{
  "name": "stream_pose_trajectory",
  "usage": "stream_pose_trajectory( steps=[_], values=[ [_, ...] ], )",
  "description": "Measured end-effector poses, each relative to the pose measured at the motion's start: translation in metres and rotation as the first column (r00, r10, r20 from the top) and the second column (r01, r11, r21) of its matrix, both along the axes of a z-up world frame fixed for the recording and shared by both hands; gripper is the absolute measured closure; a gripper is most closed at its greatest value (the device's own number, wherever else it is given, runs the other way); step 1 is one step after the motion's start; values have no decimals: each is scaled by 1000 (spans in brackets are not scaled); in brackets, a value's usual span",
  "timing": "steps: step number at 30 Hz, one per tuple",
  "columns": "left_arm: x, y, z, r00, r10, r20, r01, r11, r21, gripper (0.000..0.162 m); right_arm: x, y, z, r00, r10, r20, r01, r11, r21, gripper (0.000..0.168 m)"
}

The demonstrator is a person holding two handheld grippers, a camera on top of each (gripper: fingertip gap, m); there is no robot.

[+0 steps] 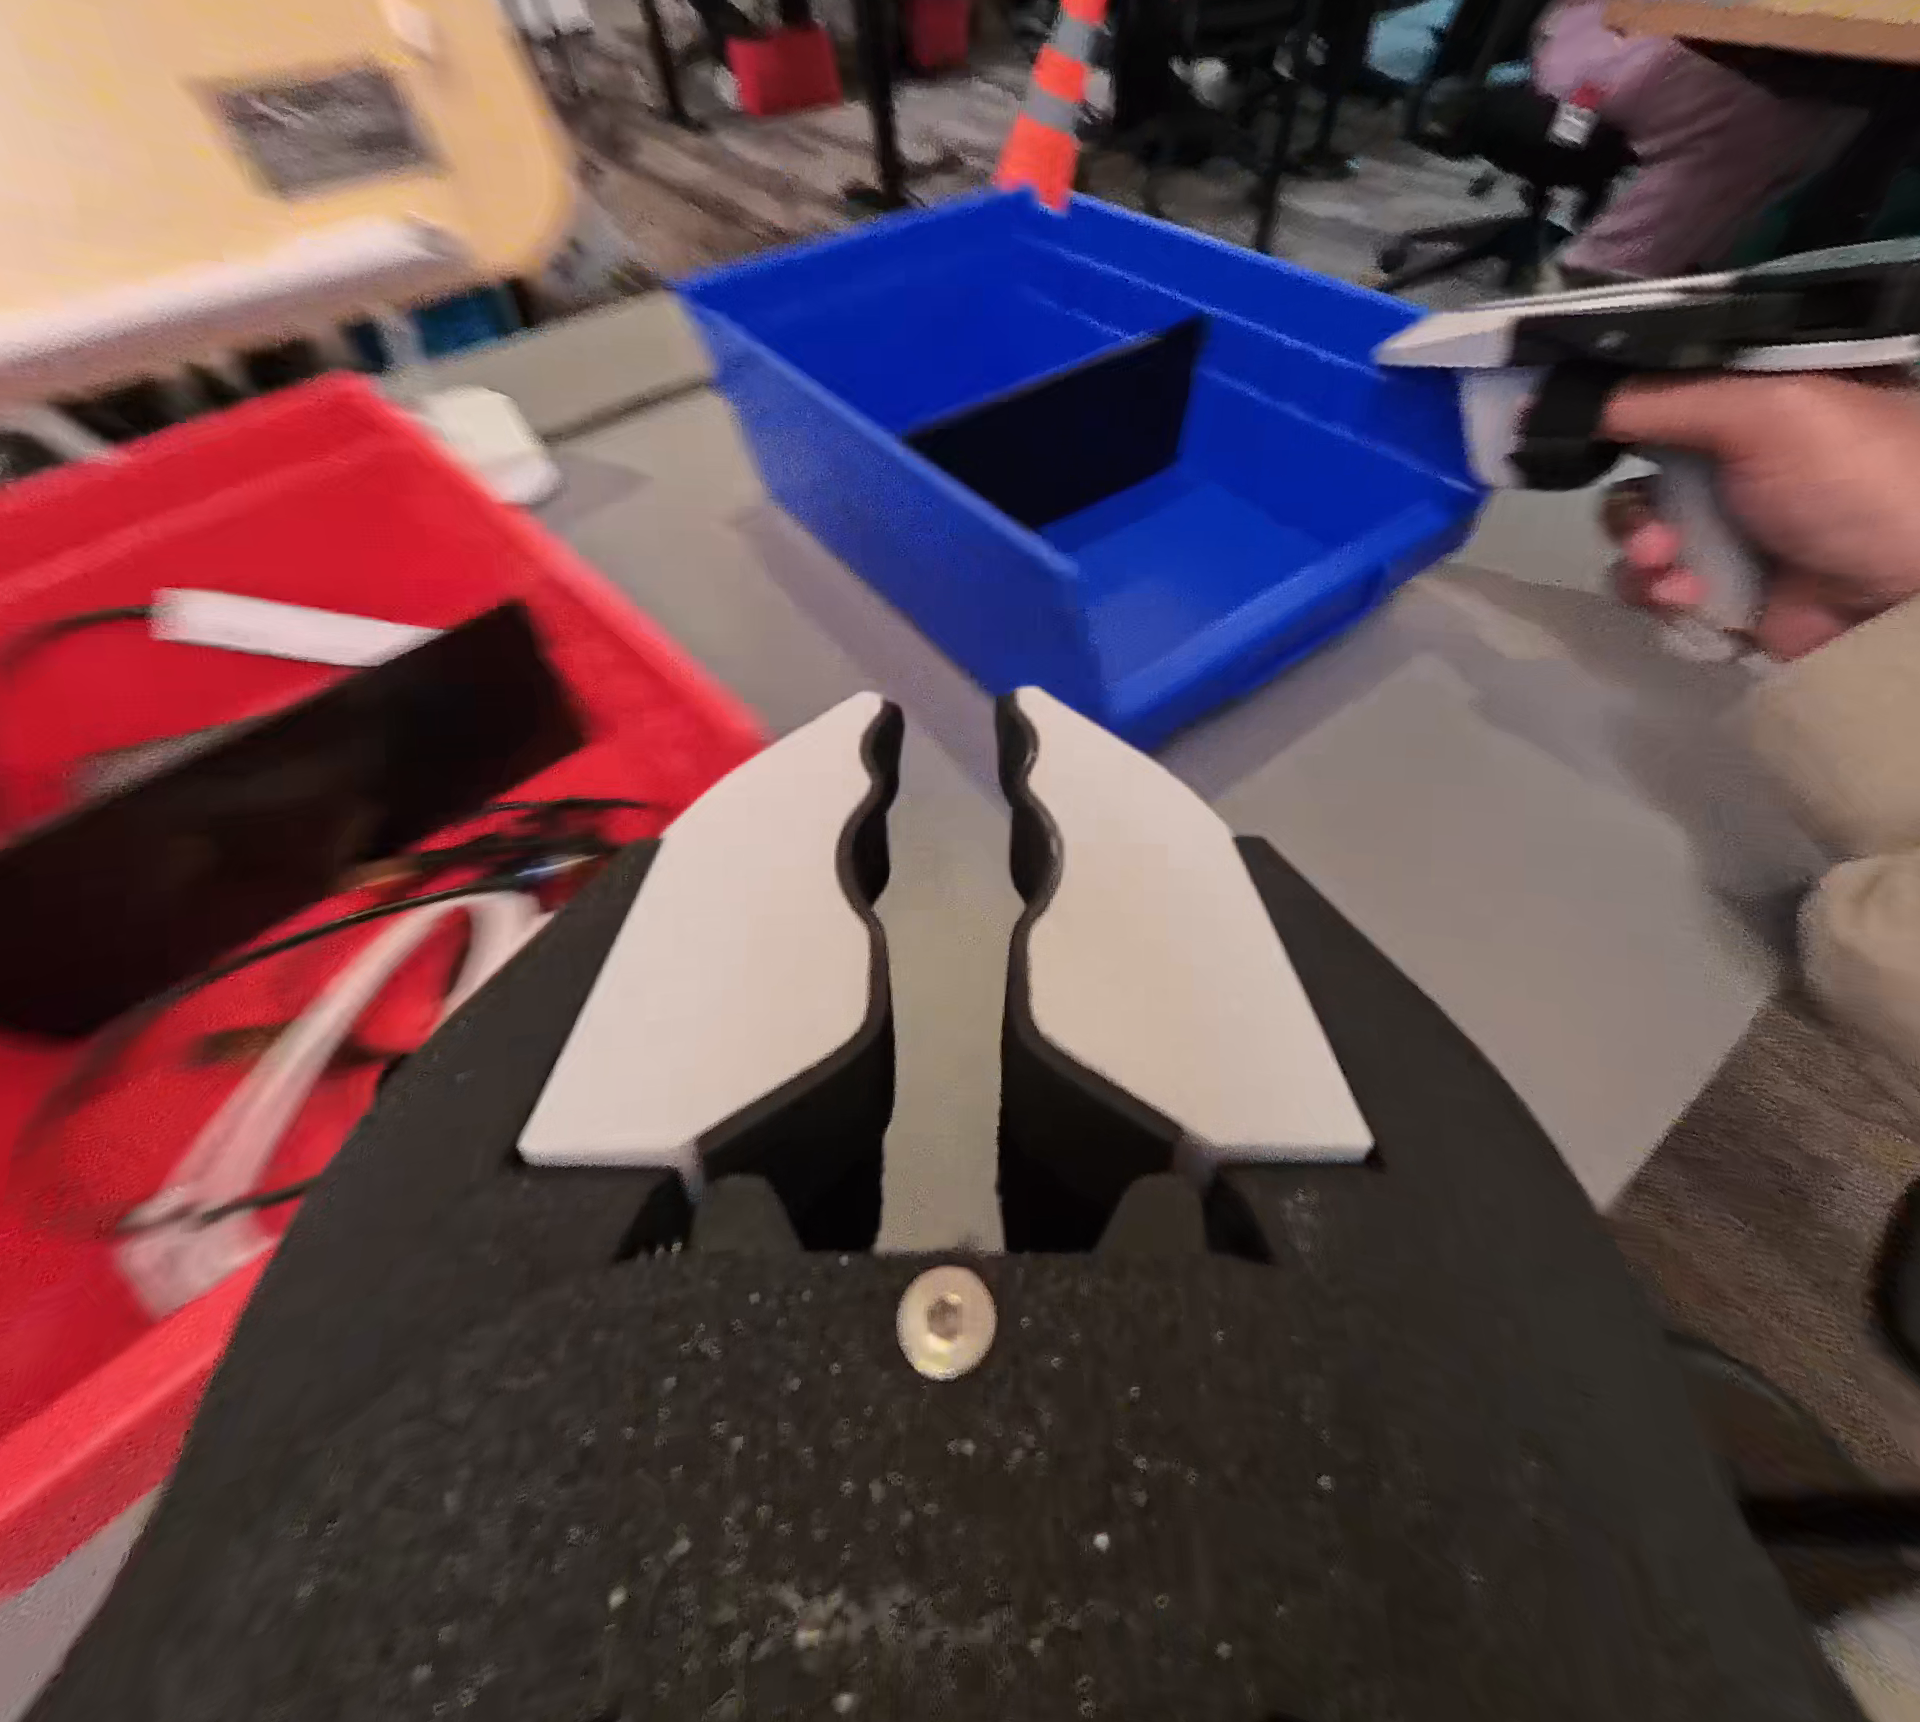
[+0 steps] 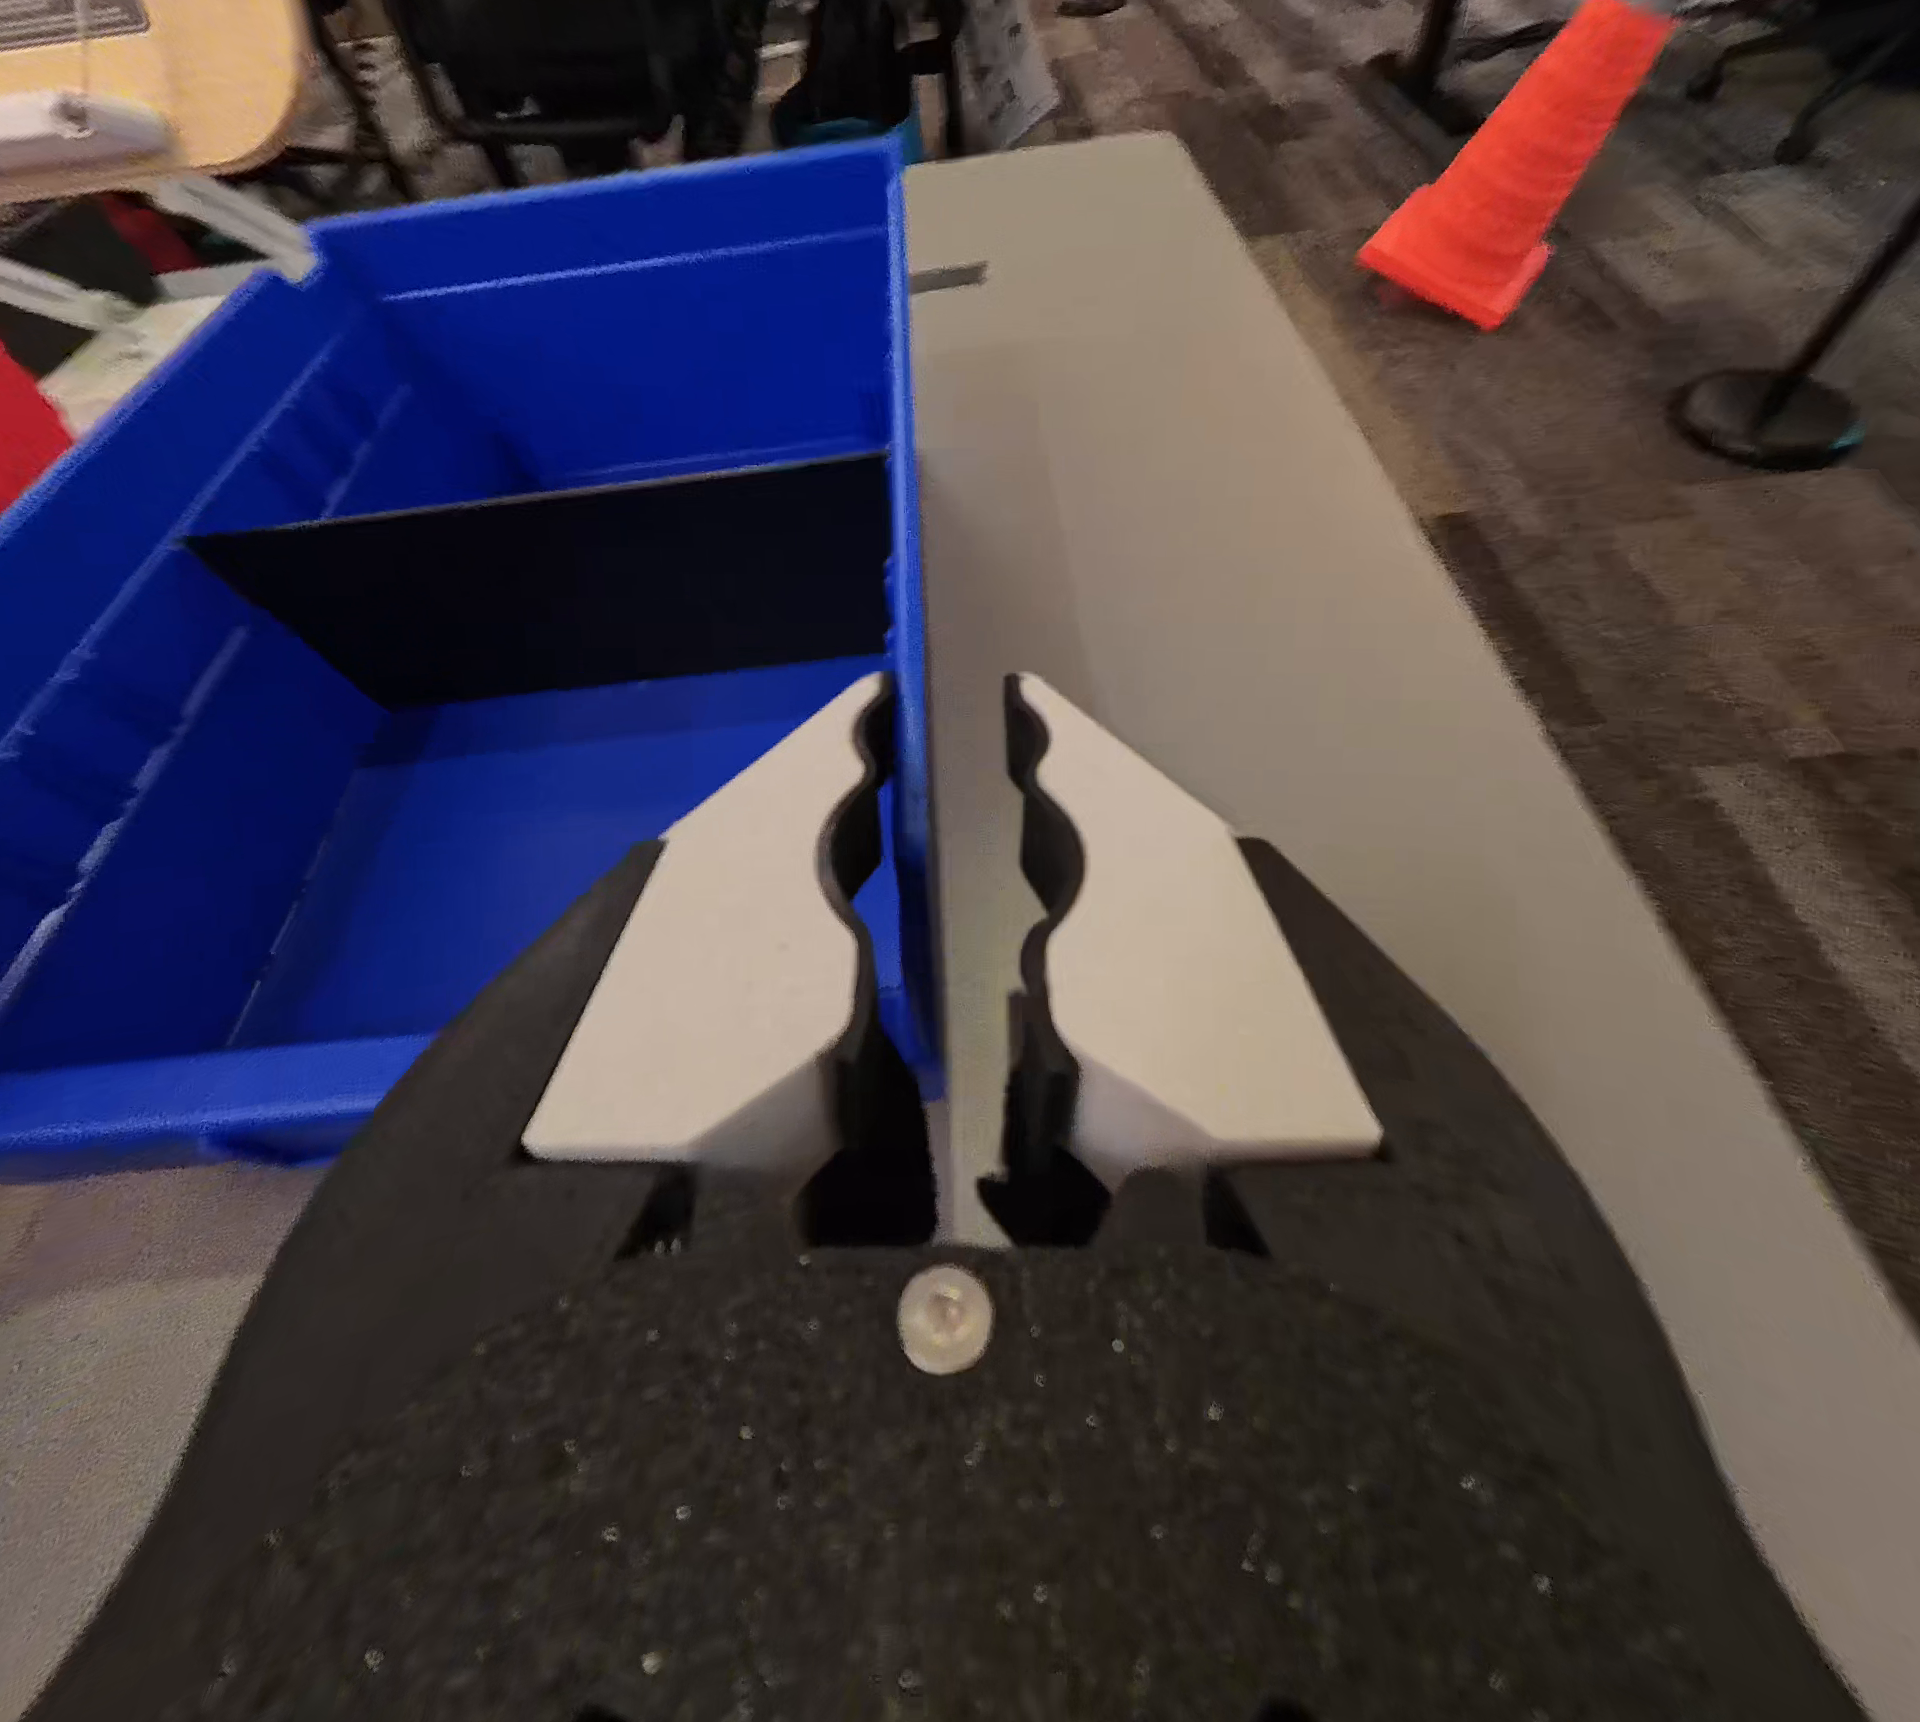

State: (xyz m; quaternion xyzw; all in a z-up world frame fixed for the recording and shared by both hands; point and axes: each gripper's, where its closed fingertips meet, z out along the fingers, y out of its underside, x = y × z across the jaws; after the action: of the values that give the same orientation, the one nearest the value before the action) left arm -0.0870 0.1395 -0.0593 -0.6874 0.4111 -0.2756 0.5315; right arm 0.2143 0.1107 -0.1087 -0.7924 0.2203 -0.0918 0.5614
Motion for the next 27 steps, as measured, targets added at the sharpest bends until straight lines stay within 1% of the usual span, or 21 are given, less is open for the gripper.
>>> stream_pose_trajectory(
  steps=[1, 3, 5, 6, 7, 8, 10, 11, 12, 13, 14, 15, 16, 17, 18, 19, 20, 21, 23, 25, 27],
  values=[
    [-29, 12, 11, 999, 49, 16, -49, 998, 44, 142, 3, -5, 13, 998, -44, 48, 44, 999, 11, 144],
    [-91, 43, 20, 984, 177, 37, -179, 980, 89, 136, -7, -12, 59, 978, -120, 171, 98, 987, 129, 144],
    [-152, 77, 15, 944, 327, 41, -330, 939, 99, 133, -51, -2, 103, 966, -70, 251, 1, 964, 264, 143],
    [-180, 92, 9, 914, 403, 44, -405, 910, 90, 133, -81, 7, 117, 962, -14, 271, -72, 950, 304, 138],
    [-203, 102, 4, 885, 463, 59, -466, 882, 64, 132, -115, 18, 124, 956, 60, 288, -154, 935, 319, 135],
    [-217, 107, -2, 871, 484, 80, -488, 873, 28, 130, -151, 30, 125, 945, 145, 292, -240, 915, 323, 135],
    [-222, 111, -16, 886, 452, 107, -449, 892, -52, 124, -227, 55, 112, 910, 331, 250, -400, 858, 322, 127],
    [-215, 113, -24, 911, 405, 79, -403, 914, -43, 118, -259, 67, 97, 894, 398, 207, -445, 840, 310, 127],
    [-212, 118, -35, 919, 393, 21, -393, 919, -23, 113, -284, 79, 76, 884, 440, 159, -467, 842, 270, 125],
    [-208, 120, -42, 924, 383, -19, -383, 924, -12, 111, -300, 89, 52, 886, 448, 125, -464, 861, 209, 121],
    [-201, 120, -47, 934, 355, -33, -355, 935, -11, 111, -307, 99, 30, 901, 423, 102, -434, 888, 151, 118],
    [-195, 121, -50, 936, 349, -37, -350, 937, -10, 114, -307, 107, 13, 920, 380, 97, -389, 915, 105, 115],
    [-192, 125, -52, 932, 361, -41, -361, 932, -5, 119, -305, 115, 4, 933, 342, 108, -351, 934, 74, 115],
    [-189, 129, -56, 927, 371, -58, -372, 928, -8, 124, -304, 122, -1, 938, 326, 120, -334, 941, 54, 116],
    [-188, 134, -61, 919, 387, -82, -389, 921, -20, 128, -303, 129, -5, 942, 312, 124, -318, 947, 36, 123],
    [-188, 138, -67, 909, 404, -102, -409, 912, -33, 144, -301, 133, -13, 949, 296, 108, -299, 954, 7, 145],
    [-186, 140, -71, 911, 400, -106, -406, 912, -51, 153, -302, 135, -16, 959, 275, 74, -276, 961, 8, 154],
    [-190, 143, -70, 899, 427, -96, -432, 900, -49, 155, -300, 133, -16, 966, 250, 67, -250, 968, -12, 165],
    [-199, 148, -63, 893, 440, -95, -445, 895, -31, 157, -310, 131, -10, 968, 239, 82, -237, 971, -31, 166],
    [-215, 160, -53, 883, 461, -86, -464, 886, -14, 158, -328, 134, -1, 978, 207, 29, -207, 978, 0, 166],
    [-240, 177, -43, 873, 484, -54, -485, 874, -22, 159, -355, 145, 7, 982, 180, 55, -182, 983, 23, 166]
  ],
)
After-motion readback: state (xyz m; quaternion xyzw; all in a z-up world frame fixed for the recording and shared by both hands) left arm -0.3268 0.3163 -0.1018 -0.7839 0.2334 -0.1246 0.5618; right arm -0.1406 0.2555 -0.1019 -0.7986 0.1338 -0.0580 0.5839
